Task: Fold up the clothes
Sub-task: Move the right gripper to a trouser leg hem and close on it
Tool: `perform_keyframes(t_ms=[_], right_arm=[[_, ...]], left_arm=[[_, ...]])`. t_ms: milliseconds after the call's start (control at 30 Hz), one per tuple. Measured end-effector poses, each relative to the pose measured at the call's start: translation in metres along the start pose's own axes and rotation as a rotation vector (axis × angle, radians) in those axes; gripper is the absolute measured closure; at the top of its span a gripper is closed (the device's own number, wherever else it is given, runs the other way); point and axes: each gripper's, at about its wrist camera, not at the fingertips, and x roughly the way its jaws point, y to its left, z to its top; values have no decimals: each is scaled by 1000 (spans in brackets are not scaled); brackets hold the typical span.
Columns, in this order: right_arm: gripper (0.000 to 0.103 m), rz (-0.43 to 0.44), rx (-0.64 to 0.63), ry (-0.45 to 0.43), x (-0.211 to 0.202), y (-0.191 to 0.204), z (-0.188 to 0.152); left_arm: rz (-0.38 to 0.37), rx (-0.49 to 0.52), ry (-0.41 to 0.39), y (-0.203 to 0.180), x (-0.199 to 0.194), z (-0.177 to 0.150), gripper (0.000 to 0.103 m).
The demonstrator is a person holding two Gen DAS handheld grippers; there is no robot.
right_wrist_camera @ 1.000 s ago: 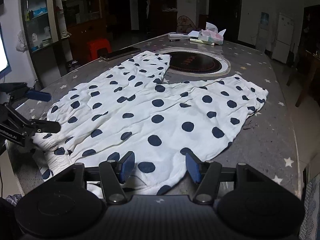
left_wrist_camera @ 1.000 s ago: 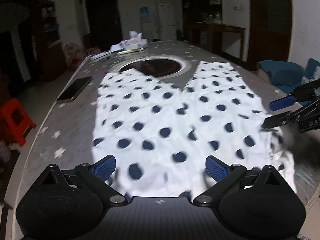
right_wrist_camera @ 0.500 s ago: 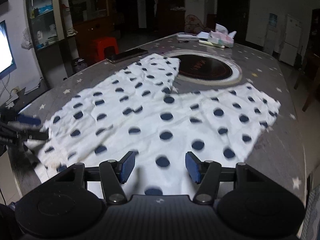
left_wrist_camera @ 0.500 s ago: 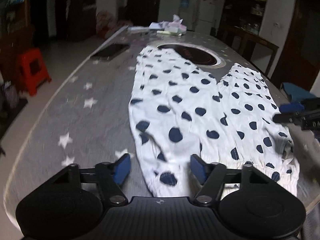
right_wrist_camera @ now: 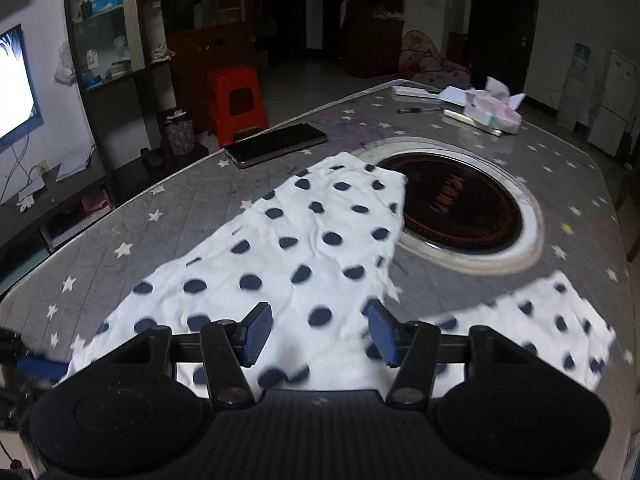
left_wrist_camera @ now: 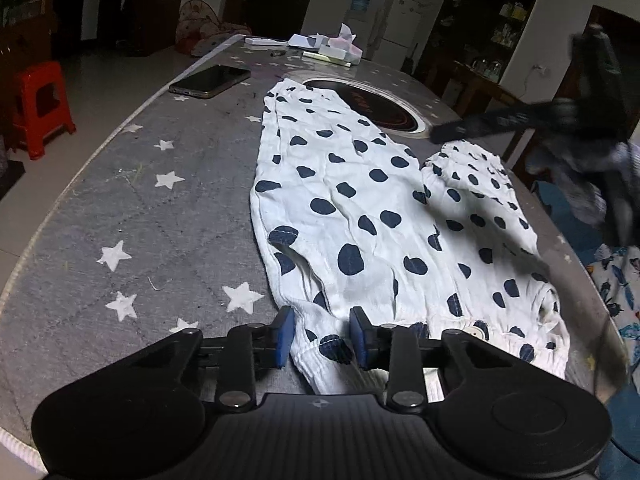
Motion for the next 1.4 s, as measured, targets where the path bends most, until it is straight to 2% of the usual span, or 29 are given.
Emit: perform_keyframes(t_ms=[33,267,433,667,767,900,1000,1167,1333,1400], right_arm=[[56,1,1,1,6,1,3],[56,-39,48,32,22,-18,-1],[56,-124,115,42,10,-56,-14],[56,-212,211,33,-11,-103,-38],[56,-243,262,29,-18,-124,-53],[56,-279,338,16,-28,-152,-72],[56,-308,393,4,-33,-174,-85],[56,-346,467,-9,-32,-207,-98],[57,-364,512,-23,-22,-234,-98],[59,-369,517,-25,-15,-241,-95]], left_arm=[[-6,-1,1,1,0,1,70],[-29,58,-37,-6,-8,11,70],[-134,192,-44,-40,-8,14,63],[-331,429,21,-108,4,6,49],[-377,514,59,-135,14,-1,46],[-390,597,79,-162,26,-8,46],[-395,654,91,-176,35,-13,49],[-382,718,108,-192,48,-21,59],[-355,708,124,-191,58,-19,84],[-352,683,128,-188,59,-15,90]])
